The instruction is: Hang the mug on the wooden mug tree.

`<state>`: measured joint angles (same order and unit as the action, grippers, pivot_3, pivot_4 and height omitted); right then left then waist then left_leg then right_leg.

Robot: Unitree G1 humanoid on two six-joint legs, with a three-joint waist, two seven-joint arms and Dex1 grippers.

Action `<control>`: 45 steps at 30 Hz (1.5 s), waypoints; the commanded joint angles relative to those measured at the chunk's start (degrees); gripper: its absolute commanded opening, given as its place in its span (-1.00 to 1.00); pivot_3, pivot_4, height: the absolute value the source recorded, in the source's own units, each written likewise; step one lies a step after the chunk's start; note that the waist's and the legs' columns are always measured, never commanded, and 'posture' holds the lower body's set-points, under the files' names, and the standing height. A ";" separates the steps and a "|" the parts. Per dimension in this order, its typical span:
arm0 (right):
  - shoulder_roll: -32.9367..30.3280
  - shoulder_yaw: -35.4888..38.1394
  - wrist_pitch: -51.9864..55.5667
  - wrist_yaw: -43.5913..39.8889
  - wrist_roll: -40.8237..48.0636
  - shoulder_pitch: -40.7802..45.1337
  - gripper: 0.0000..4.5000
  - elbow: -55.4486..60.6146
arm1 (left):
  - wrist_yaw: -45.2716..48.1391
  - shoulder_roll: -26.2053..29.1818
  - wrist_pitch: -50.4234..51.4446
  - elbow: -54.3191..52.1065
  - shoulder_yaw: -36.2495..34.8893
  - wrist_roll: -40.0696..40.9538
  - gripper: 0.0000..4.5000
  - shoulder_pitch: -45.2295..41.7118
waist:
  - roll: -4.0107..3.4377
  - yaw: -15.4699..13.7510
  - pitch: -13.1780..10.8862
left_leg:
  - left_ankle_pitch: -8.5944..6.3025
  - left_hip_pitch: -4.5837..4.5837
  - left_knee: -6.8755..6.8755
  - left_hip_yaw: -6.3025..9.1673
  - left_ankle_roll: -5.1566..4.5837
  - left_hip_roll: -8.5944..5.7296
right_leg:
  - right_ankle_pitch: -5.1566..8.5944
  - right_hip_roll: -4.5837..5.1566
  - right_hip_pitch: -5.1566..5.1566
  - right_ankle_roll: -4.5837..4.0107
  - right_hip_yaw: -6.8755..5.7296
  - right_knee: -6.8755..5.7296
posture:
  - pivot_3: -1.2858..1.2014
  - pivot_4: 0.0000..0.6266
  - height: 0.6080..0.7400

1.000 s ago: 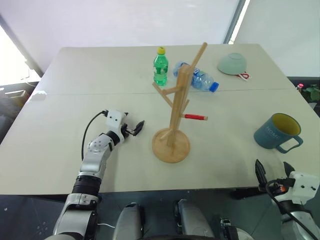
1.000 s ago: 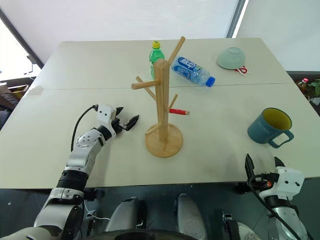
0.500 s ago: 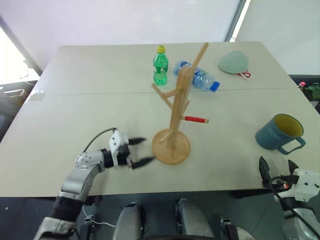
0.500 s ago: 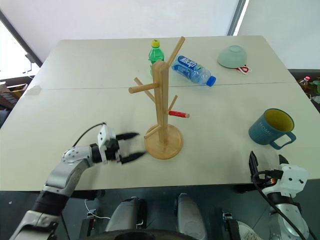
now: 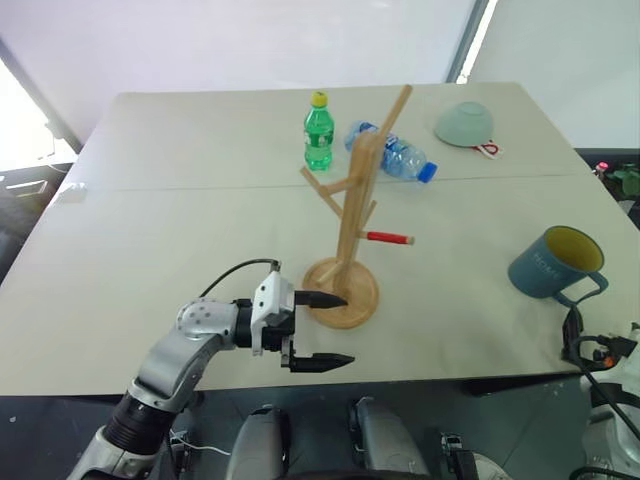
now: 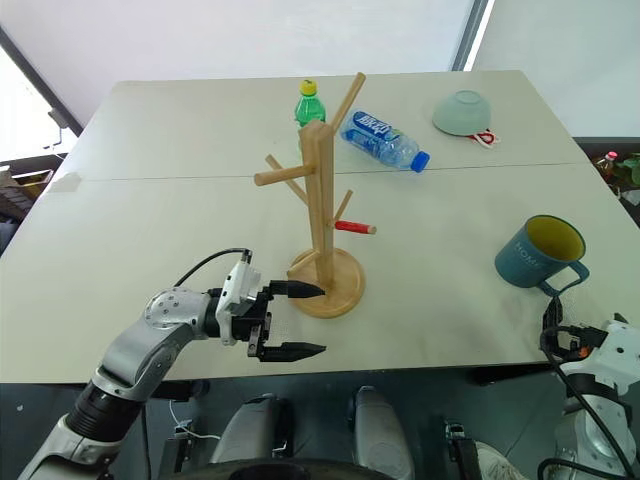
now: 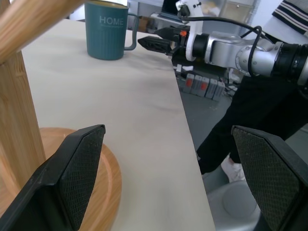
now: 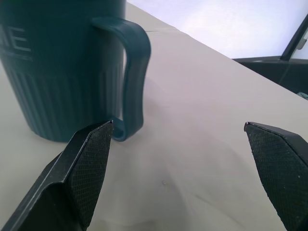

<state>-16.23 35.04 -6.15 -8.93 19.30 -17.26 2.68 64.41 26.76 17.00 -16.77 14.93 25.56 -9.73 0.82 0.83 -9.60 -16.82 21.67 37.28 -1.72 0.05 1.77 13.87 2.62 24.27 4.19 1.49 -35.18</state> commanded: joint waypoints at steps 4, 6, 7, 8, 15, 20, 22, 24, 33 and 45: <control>-1.99 0.74 -0.26 0.67 -0.68 2.77 0.99 -1.88 | -0.75 0.00 -0.86 -2.23 0.05 0.23 1.00 0.11 | 0.00 0.00 0.00 | 0.00 -0.17 0.01 0.01 0.00 0.01 | 0.00 -0.06 -0.16 0.00 0.01 -0.05 | 0.03 -0.52 1.00; -2.10 0.58 -0.33 0.66 -0.89 3.38 0.99 -2.56 | -0.96 0.10 -1.08 -2.28 -0.08 0.18 1.00 0.39 | 0.00 -0.01 0.00 | 0.00 -0.18 0.04 0.00 0.00 0.01 | 0.00 -0.05 -0.18 0.00 0.03 -0.05 | 0.03 -0.52 1.00; -2.16 0.47 -0.35 0.64 -1.01 3.57 0.99 -2.81 | -1.02 0.16 -1.16 -2.32 -0.14 0.19 1.00 0.53 | -0.01 -0.01 0.00 | 0.00 -0.18 0.04 0.01 0.00 0.01 | 0.00 -0.05 -0.18 0.00 0.03 -0.05 | 0.03 -0.52 1.00; -2.20 0.38 -0.41 0.66 -1.17 3.75 0.99 -3.10 | -1.06 0.21 -1.27 -2.35 -0.20 0.20 1.00 0.67 | -0.01 -0.02 0.01 | 0.00 -0.18 0.03 0.00 0.00 0.01 | 0.00 -0.05 -0.18 0.00 0.03 -0.05 | 0.03 -0.52 1.00; -3.19 0.23 -0.49 0.63 -1.87 5.97 0.99 -6.12 | -1.17 0.46 -1.67 -2.49 -0.58 0.29 1.00 1.26 | -0.01 -0.02 0.01 | 0.00 -0.17 0.04 -0.01 0.00 0.00 | 0.00 -0.05 -0.19 0.00 0.05 -0.05 | 0.03 -0.52 1.00; -4.43 0.15 -0.76 0.58 -2.17 8.02 0.99 -9.06 | -1.45 0.48 -1.78 -2.60 -0.58 0.21 1.00 1.24 | -0.01 -0.01 0.01 | 0.00 -0.20 0.05 0.00 0.00 -0.01 | 0.00 -0.06 -0.22 0.00 0.05 -0.07 | 0.03 -0.52 1.00; -4.75 0.10 -0.88 0.24 -2.13 8.83 0.99 -10.10 | -1.54 0.51 -1.76 -2.65 -0.56 0.29 1.00 1.21 | -0.01 0.00 0.01 | 0.00 -0.21 0.05 0.00 0.00 -0.01 | 0.00 -0.07 -0.23 0.00 0.05 -0.07 | 0.03 -0.52 1.00; -5.08 0.10 -0.93 -0.26 -1.82 9.71 0.99 -11.21 | -1.66 0.54 -1.74 -2.77 -0.54 0.36 1.00 1.24 | -0.01 0.01 0.01 | 0.00 -0.21 0.06 -0.01 0.00 -0.01 | -0.01 -0.07 -0.23 0.01 0.05 -0.07 | 0.03 -0.52 1.00; -6.65 -0.30 -1.74 -3.05 -0.81 13.90 0.88 -16.26 | -2.69 0.74 -1.35 -3.45 -0.58 0.35 1.00 1.03 | -0.01 0.05 0.01 | 0.01 -0.26 0.08 -0.01 0.00 -0.02 | -0.01 -0.08 -0.29 0.02 0.08 -0.09 | 0.03 -0.52 1.00; -6.69 -1.15 -2.68 -6.51 -0.20 13.15 -0.97 -14.30 | -3.68 0.95 -0.21 -4.06 -0.80 1.12 1.00 0.45 | -0.03 -0.03 0.02 | 0.01 -0.27 0.15 0.00 0.00 -0.02 | -0.02 -0.08 -0.33 0.03 0.08 -0.15 | 0.03 -0.52 1.00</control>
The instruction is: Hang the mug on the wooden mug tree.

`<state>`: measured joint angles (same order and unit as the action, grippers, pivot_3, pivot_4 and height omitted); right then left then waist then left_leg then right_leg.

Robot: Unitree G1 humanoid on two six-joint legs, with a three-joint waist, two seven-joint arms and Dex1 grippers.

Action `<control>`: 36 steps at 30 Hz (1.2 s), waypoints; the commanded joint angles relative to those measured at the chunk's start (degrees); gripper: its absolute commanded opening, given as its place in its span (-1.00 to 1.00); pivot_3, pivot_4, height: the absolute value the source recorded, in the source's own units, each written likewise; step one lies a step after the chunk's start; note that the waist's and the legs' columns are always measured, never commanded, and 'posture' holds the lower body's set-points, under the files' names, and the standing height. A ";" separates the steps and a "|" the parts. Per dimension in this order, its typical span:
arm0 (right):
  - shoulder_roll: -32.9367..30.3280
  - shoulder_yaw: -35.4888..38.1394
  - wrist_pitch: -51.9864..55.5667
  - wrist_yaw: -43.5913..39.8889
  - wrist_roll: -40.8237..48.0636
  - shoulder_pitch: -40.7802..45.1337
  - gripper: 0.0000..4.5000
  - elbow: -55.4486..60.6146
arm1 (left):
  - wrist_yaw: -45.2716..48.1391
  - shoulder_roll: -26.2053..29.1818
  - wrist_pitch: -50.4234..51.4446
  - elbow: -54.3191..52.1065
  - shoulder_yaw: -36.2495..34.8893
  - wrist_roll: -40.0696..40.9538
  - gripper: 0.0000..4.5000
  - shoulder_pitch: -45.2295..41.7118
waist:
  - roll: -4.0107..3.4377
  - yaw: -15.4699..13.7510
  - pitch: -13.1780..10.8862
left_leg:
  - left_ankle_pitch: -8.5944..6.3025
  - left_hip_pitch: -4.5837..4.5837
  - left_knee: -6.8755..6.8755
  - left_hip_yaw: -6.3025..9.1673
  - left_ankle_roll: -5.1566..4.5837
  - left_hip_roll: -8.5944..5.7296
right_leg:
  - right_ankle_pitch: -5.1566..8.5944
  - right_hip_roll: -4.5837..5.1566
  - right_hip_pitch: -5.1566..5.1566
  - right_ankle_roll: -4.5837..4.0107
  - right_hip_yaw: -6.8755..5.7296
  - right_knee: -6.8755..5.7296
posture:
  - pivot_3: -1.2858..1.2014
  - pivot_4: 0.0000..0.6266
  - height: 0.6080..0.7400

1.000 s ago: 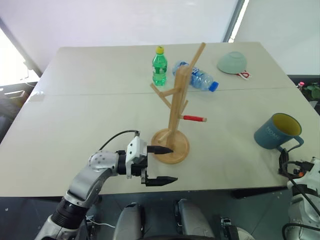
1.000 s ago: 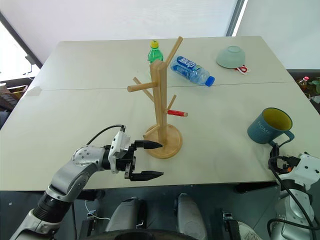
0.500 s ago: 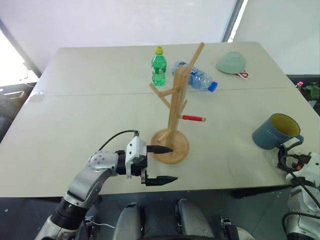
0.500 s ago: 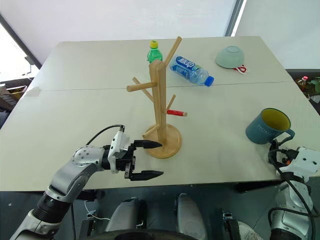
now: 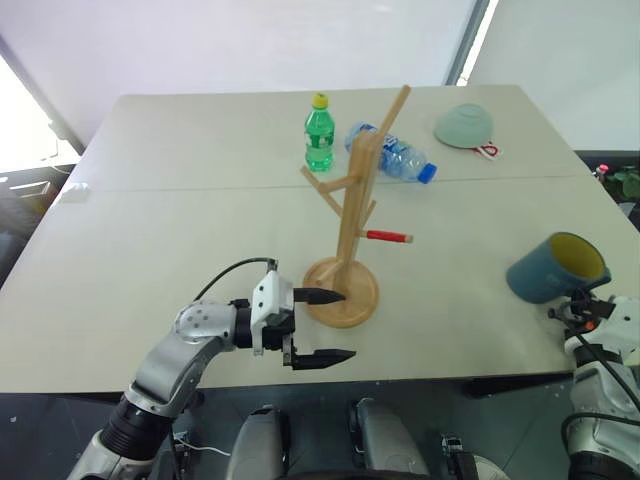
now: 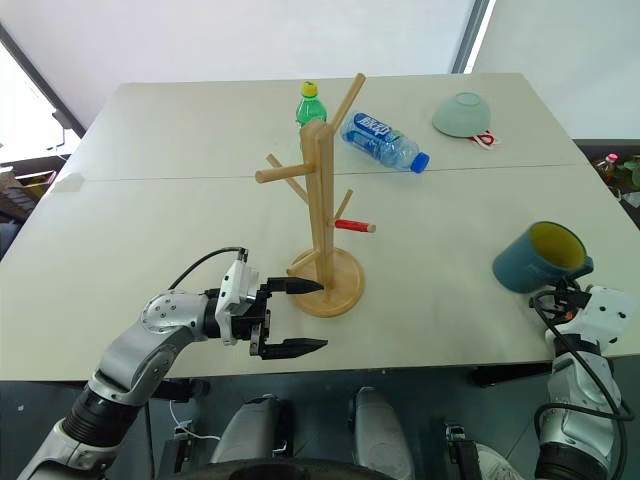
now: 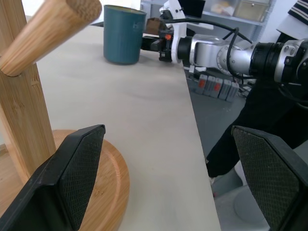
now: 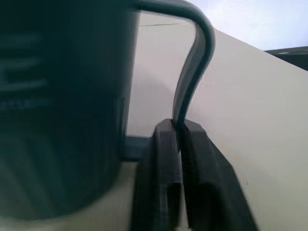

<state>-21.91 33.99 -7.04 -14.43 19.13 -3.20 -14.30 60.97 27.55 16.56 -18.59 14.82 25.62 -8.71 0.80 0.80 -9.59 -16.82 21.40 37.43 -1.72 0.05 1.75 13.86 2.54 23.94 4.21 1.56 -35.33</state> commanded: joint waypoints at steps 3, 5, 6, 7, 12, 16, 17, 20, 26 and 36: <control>-2.23 -2.43 -2.85 -2.84 -2.76 -3.53 -0.97 6.81 | -0.50 0.12 1.03 -2.34 -1.11 1.52 1.00 -0.84 | -0.04 0.03 0.02 | 0.00 0.00 0.00 0.00 0.00 0.00 | 0.00 0.00 0.00 0.00 0.00 -0.01 | 0.03 -0.52 1.00; -2.70 -3.25 -2.91 -3.57 -3.12 -5.13 -0.97 10.21 | -0.70 0.07 1.28 -2.30 -1.34 1.63 1.00 -0.87 | -0.04 0.04 0.02 | 0.00 -0.01 0.00 0.01 0.00 0.00 | 0.00 -0.01 0.00 0.00 0.00 -0.02 | 0.03 -0.52 1.00; -3.50 -4.09 -3.39 -4.26 -4.38 -6.52 -0.97 13.15 | -0.86 0.08 1.33 -2.20 -1.52 1.62 1.00 -0.88 | -0.05 0.05 0.03 | 0.00 -0.02 0.00 0.00 0.00 0.00 | 0.00 -0.01 0.00 0.00 0.00 -0.03 | 0.03 -0.52 1.00; -4.06 -4.71 -3.65 -4.72 -5.37 -7.50 -0.97 15.30 | -0.95 0.10 1.37 -2.10 -1.67 1.64 1.00 -0.92 | -0.07 0.03 0.04 | 0.00 -0.02 0.01 0.01 0.00 0.00 | 0.00 -0.02 0.00 0.00 0.00 -0.04 | 0.03 -0.52 1.00; -13.19 -9.81 -5.40 -13.59 -13.42 -15.00 -0.97 34.95 | -2.46 0.35 0.17 1.79 -4.55 1.14 1.00 -0.70 | -0.28 0.11 0.06 | 0.00 -0.02 0.07 0.00 0.00 -0.01 | 0.01 0.00 0.02 0.02 0.00 -0.11 | 0.03 -0.52 1.00; -17.71 -10.69 -3.89 -16.89 -13.78 -16.17 -0.97 43.29 | -2.51 0.24 -2.05 6.24 -7.11 0.68 1.00 -1.21 | -0.03 -0.07 0.04 | 0.00 -0.04 0.16 0.07 0.01 0.02 | 0.08 -0.16 -0.04 0.12 -0.10 -0.14 | 0.03 -0.52 1.00; -18.12 -10.71 -3.09 -17.28 -13.50 -15.89 -0.97 44.75 | -2.66 0.02 -2.53 7.13 -7.74 0.74 1.00 -1.45 | -0.02 -0.14 0.03 | 0.00 -0.02 0.26 0.08 0.01 0.04 | 0.07 -0.18 -0.09 0.10 -0.17 -0.14 | 0.03 -0.52 1.00; -19.22 -11.78 -1.06 -18.84 -13.28 -14.86 -0.97 49.34 | -2.91 -0.17 -4.20 9.80 -10.17 1.19 1.00 -2.40 | 0.04 -0.33 0.00 | 0.00 0.02 0.43 0.09 0.01 0.03 | 0.02 -0.11 -0.18 0.01 -0.20 -0.14 | 0.03 -0.52 1.00; -20.00 -13.52 2.54 -19.62 -13.62 -10.95 -0.97 53.87 | -1.39 0.77 -5.93 12.45 -12.96 1.44 1.00 -3.01 | 0.18 -0.21 -0.08 | 0.00 0.01 0.58 0.17 0.01 0.01 | 0.01 0.01 -0.29 0.01 -0.17 -0.13 | 0.03 -0.52 1.00; -22.72 -16.65 8.33 -22.42 -12.56 -1.73 -0.97 55.61 | -0.62 1.14 -5.91 12.31 -13.80 1.62 1.00 -2.68 | 0.19 -0.20 -0.09 | 0.00 0.01 0.58 0.19 0.01 0.01 | 0.00 0.00 -0.29 0.01 -0.19 -0.14 | 0.03 -0.52 1.00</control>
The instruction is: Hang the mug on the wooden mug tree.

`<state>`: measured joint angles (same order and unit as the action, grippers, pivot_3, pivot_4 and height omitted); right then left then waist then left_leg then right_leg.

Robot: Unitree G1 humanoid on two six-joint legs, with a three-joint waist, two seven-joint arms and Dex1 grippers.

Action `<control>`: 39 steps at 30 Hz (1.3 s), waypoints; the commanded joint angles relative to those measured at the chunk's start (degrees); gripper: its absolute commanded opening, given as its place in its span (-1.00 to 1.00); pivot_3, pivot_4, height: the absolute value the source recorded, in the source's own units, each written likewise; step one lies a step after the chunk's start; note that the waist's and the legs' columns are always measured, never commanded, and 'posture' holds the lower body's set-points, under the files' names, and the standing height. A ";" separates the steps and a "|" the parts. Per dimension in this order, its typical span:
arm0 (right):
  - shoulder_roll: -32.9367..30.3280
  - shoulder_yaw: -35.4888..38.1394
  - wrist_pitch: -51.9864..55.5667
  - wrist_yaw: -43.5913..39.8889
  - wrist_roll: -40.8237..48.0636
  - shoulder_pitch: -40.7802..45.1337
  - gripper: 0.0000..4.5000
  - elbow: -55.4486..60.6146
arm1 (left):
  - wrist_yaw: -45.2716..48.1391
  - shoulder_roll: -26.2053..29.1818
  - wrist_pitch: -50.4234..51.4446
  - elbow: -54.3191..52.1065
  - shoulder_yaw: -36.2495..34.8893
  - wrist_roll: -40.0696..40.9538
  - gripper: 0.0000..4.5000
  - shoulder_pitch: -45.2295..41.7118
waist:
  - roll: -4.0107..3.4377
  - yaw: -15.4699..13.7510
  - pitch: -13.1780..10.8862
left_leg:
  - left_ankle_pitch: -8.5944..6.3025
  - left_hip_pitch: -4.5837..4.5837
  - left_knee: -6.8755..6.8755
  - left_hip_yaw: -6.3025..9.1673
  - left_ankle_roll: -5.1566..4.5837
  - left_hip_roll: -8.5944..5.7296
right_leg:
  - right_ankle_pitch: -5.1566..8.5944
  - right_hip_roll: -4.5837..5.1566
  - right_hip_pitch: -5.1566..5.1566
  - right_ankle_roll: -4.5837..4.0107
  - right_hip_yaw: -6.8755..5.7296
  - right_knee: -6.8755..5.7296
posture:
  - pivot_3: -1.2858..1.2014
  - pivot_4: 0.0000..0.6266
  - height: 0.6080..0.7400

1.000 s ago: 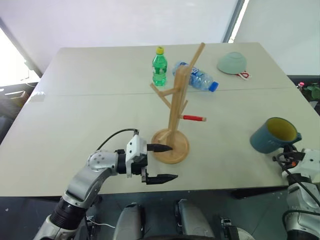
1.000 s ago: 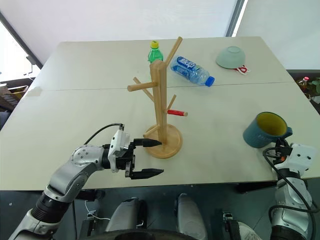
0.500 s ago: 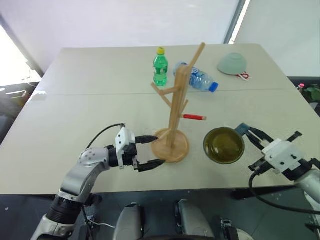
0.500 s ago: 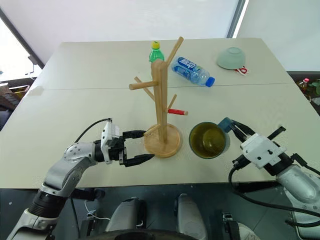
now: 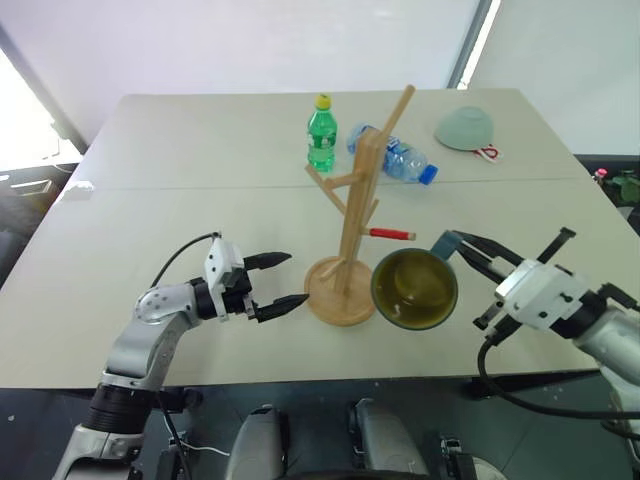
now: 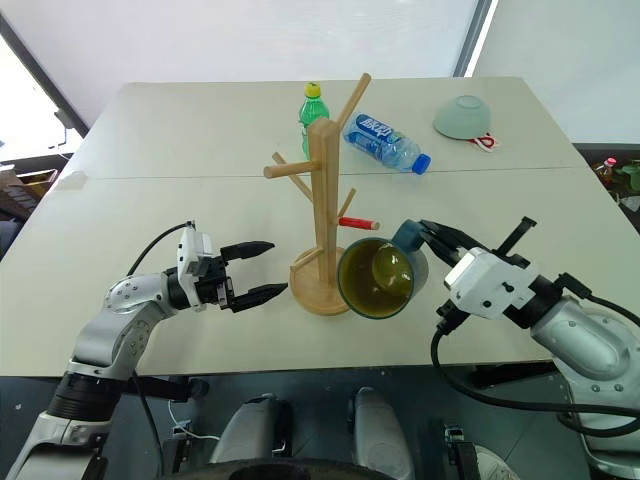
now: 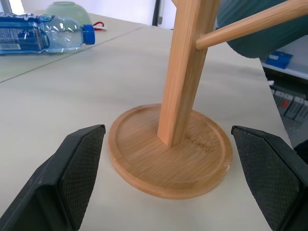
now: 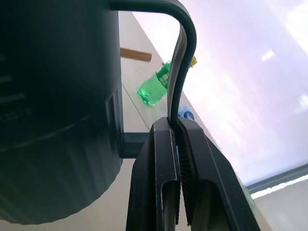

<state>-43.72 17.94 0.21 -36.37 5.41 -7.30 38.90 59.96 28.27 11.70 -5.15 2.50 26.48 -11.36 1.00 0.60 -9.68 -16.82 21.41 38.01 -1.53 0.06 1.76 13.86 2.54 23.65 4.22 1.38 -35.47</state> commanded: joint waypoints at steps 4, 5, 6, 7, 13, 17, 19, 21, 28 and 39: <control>-1.65 -2.96 2.71 -1.86 1.35 6.20 -0.97 2.14 | 0.23 0.59 0.01 -3.43 -2.27 2.36 1.00 0.11 | 0.00 0.02 0.00 | 0.00 0.00 0.00 0.01 0.00 0.00 | 0.00 0.00 0.00 0.00 0.00 0.00 | 0.03 -0.52 1.00; -1.75 -3.37 3.04 -2.14 1.45 7.01 -0.97 2.05 | 0.09 0.57 0.70 -4.32 -2.77 3.38 1.00 -0.04 | 0.01 0.03 -0.01 | 0.00 0.01 0.00 0.01 0.00 0.00 | 0.00 0.00 0.00 0.00 0.00 0.00 | 0.03 -0.52 1.00; -1.88 -3.75 3.36 -2.48 1.54 7.70 -0.97 1.96 | -0.05 0.60 1.61 -5.16 -3.28 4.47 1.00 -0.24 | 0.04 0.03 -0.02 | 0.00 0.01 0.00 0.01 0.00 0.01 | 0.00 0.00 0.01 0.00 0.00 0.00 | 0.03 -0.52 1.00; -2.01 -4.06 3.63 -2.82 1.59 8.26 -0.97 1.88 | -0.16 0.72 2.53 -6.00 -3.74 5.46 1.00 -0.43 | 0.04 0.03 -0.02 | 0.00 0.01 0.00 0.02 0.00 0.01 | 0.00 0.00 0.01 0.00 -0.01 0.00 | 0.03 -0.52 1.00; -3.05 -7.17 4.61 -5.11 1.44 12.68 -0.97 0.48 | -0.19 3.80 8.90 -11.19 -6.80 11.84 1.00 -2.33 | 0.06 0.03 -0.04 | 0.00 0.00 0.00 0.02 0.00 0.02 | 0.00 0.01 0.00 0.01 -0.01 0.00 | 0.03 -0.52 1.00; -3.26 -8.50 5.37 -5.94 0.85 14.55 -0.97 -0.44 | -0.43 5.01 10.19 -12.59 -7.53 12.88 1.00 -2.80 | 0.07 0.04 -0.04 | 0.00 0.01 0.00 0.02 0.00 0.00 | 0.00 0.00 0.00 0.01 -0.01 0.00 | 0.03 -0.52 1.00; -3.28 -9.08 5.60 -6.23 0.46 15.24 -0.97 -0.90 | -0.59 5.12 10.36 -12.82 -7.58 12.99 1.00 -2.77 | 0.07 0.05 -0.04 | 0.00 0.01 0.00 0.02 0.00 0.00 | 0.00 0.01 0.00 0.01 -0.01 0.01 | 0.03 -0.52 1.00; -3.25 -9.26 5.72 -6.40 0.28 15.46 -0.97 -1.01 | -0.68 5.15 10.44 -13.06 -7.60 13.01 1.00 -2.63 | 0.07 0.05 -0.04 | 0.00 0.01 0.00 0.01 0.00 0.00 | 0.00 0.00 0.00 0.01 0.00 0.00 | 0.03 -0.52 1.00; -3.01 -10.61 7.03 -6.39 -0.76 17.93 -0.53 -2.19 | -1.34 4.70 10.49 -14.16 -7.20 13.04 1.00 -2.23 | 0.08 0.04 -0.05 | 0.00 0.01 0.00 0.01 0.00 0.00 | 0.00 0.01 0.00 0.01 -0.01 0.00 | 0.03 -0.52 1.00; -5.10 -5.20 7.99 -7.90 0.57 17.39 0.35 -1.35 | -1.62 4.72 10.27 -13.90 -6.88 13.15 1.00 -2.68 | 0.08 -0.01 -0.05 | 0.00 0.02 0.00 0.01 0.00 0.00 | 0.00 0.01 0.01 0.00 -0.01 0.00 | 0.03 -0.52 1.00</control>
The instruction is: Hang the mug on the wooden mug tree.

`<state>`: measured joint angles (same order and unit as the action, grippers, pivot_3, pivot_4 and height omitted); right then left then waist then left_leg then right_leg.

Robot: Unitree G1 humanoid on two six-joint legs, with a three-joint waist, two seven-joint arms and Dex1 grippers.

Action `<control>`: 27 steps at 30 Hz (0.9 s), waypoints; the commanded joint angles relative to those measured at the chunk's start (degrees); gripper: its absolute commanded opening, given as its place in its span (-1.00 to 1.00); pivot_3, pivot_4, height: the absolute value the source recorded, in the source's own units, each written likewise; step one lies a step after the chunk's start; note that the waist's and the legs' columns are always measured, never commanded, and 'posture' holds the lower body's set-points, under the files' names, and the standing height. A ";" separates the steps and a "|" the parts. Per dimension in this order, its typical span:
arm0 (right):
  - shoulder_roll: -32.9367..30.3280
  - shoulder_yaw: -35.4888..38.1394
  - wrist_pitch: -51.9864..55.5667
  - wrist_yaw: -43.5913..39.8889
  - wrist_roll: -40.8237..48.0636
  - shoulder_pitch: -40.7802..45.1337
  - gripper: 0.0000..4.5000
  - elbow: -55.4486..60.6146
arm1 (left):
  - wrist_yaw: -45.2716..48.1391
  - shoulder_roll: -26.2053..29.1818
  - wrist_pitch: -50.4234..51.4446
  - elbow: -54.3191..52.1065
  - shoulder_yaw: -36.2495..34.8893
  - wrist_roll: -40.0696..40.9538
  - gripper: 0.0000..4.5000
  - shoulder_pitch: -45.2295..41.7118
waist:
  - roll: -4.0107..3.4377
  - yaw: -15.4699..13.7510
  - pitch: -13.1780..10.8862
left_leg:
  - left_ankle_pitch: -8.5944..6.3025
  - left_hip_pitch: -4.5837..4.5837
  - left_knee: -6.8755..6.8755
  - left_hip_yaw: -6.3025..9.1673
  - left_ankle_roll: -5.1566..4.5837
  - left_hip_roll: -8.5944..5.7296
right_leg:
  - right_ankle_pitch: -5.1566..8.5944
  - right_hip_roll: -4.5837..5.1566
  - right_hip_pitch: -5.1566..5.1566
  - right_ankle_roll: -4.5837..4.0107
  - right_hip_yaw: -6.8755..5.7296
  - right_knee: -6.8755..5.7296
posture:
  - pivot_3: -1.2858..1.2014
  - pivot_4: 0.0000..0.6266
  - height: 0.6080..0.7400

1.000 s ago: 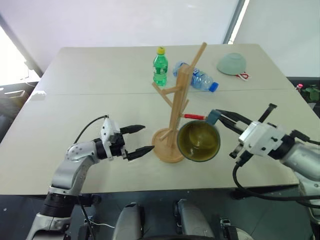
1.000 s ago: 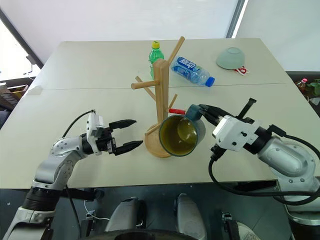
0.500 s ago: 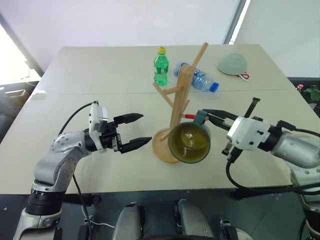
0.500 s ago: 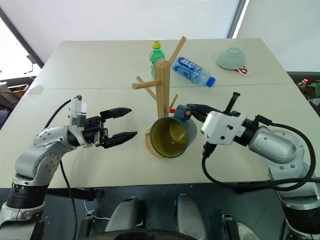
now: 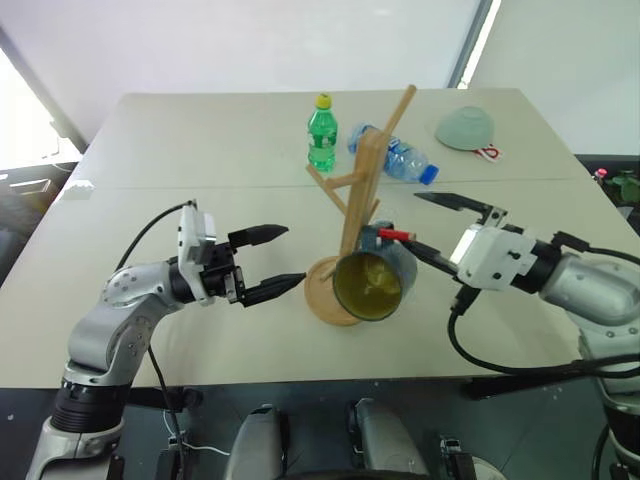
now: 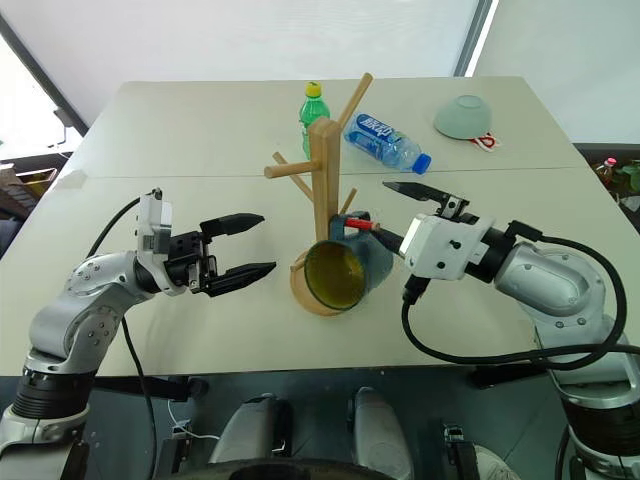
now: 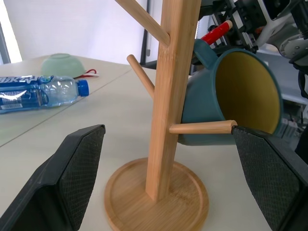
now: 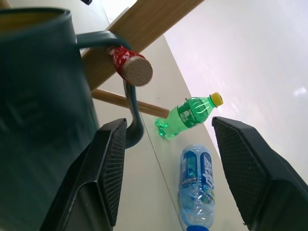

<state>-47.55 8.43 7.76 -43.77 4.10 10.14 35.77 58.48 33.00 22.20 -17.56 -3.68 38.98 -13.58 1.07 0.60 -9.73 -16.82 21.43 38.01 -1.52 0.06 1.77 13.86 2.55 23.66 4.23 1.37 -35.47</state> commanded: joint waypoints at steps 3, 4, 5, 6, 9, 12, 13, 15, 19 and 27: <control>-1.55 8.57 2.77 -1.00 5.08 -1.41 0.35 2.48 | -0.14 -0.15 -0.43 -0.74 -0.66 0.37 1.00 -0.63 | 0.01 0.01 0.00 | 0.00 0.00 0.00 0.00 0.00 0.00 | 0.00 0.00 0.00 0.00 0.00 0.01 | 0.03 -0.52 1.00; -1.40 10.37 3.58 -1.22 6.27 -2.38 0.35 2.49 | -0.33 -0.17 -0.42 -0.28 -0.70 0.15 1.00 -0.60 | 0.01 -0.04 0.00 | 0.00 0.00 0.00 0.00 0.00 0.00 | 0.00 0.00 0.00 0.00 0.00 0.00 | 0.03 -0.52 1.00; -1.08 12.41 4.34 -1.42 7.43 -3.85 0.35 2.29 | -0.93 -0.33 -0.38 0.54 -0.78 -0.27 1.00 -0.56 | 0.01 -0.09 0.00 | 0.00 0.00 0.00 0.00 0.00 0.00 | 0.00 0.00 -0.01 0.00 0.00 0.00 | 0.03 -0.52 1.00; -0.89 13.82 4.89 -1.53 8.30 -4.92 0.35 2.17 | -1.37 -0.44 -0.35 1.12 -0.84 -0.57 1.00 -0.55 | 0.01 -0.09 0.00 | 0.00 0.00 0.00 0.01 0.00 0.00 | 0.00 0.00 -0.02 0.00 0.00 0.01 | 0.03 -0.52 1.00; 5.40 18.92 10.62 1.18 15.73 -10.67 0.35 -0.33 | -8.31 -3.09 -4.33 7.93 -1.25 -6.99 1.00 -0.36 | 0.09 -0.10 0.04 | 0.00 -0.01 0.00 0.00 0.00 0.00 | 0.00 0.00 -0.04 0.00 0.00 0.01 | 0.03 -0.52 1.00; 14.77 19.23 11.58 5.40 20.68 -14.35 0.35 -3.85 | -15.78 -6.23 -9.28 13.14 -1.99 -13.41 1.00 0.63 | 0.23 -0.08 0.09 | 0.00 -0.09 0.00 0.06 0.00 0.02 | 0.00 -0.04 -0.23 0.00 -0.13 0.06 | 0.03 -0.52 1.00; 17.26 18.41 10.46 6.62 20.46 -14.54 0.35 -5.54 | -17.72 -7.04 -10.61 14.11 -2.23 -14.93 1.00 1.03 | 0.17 0.16 0.06 | 0.00 -0.05 0.00 0.07 0.00 0.03 | -0.01 -0.03 -0.16 0.00 -0.11 0.03 | 0.03 -0.52 1.00; 21.04 16.74 7.99 8.24 19.27 -14.52 0.35 -9.45 | -21.15 -8.48 -12.65 15.40 -2.61 -17.40 1.00 1.75 | 0.13 0.43 0.03 | 0.00 -0.07 -0.01 0.01 0.00 0.08 | -0.03 0.05 -0.09 0.02 0.01 -0.04 | 0.03 -0.52 1.00; 26.66 13.85 2.85 10.21 17.81 -13.10 0.35 -18.43 | -27.01 -11.01 -14.09 16.17 -3.36 -20.24 1.00 3.71 | 0.10 0.29 0.05 | 0.00 -0.11 0.01 0.00 0.00 0.09 | -0.08 0.09 -0.08 0.05 0.01 -0.04 | 0.03 -0.52 1.00; 27.36 9.42 -4.28 9.32 16.11 -10.97 0.35 -28.11 | -30.63 -12.41 -14.49 13.85 -3.73 -21.57 1.00 7.53 | 0.07 0.08 0.06 | 0.00 -0.02 -0.01 0.00 0.00 0.07 | -0.08 0.13 -0.03 0.06 0.00 -0.02 | 0.03 -0.52 1.00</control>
<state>-19.93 17.58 5.58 -34.21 20.25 -1.53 8.02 28.06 20.62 9.06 -1.05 -6.12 17.42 -6.16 1.14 0.67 -9.67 -16.82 21.40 38.00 -1.53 0.06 1.84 13.77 2.68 23.63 4.28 1.38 -35.48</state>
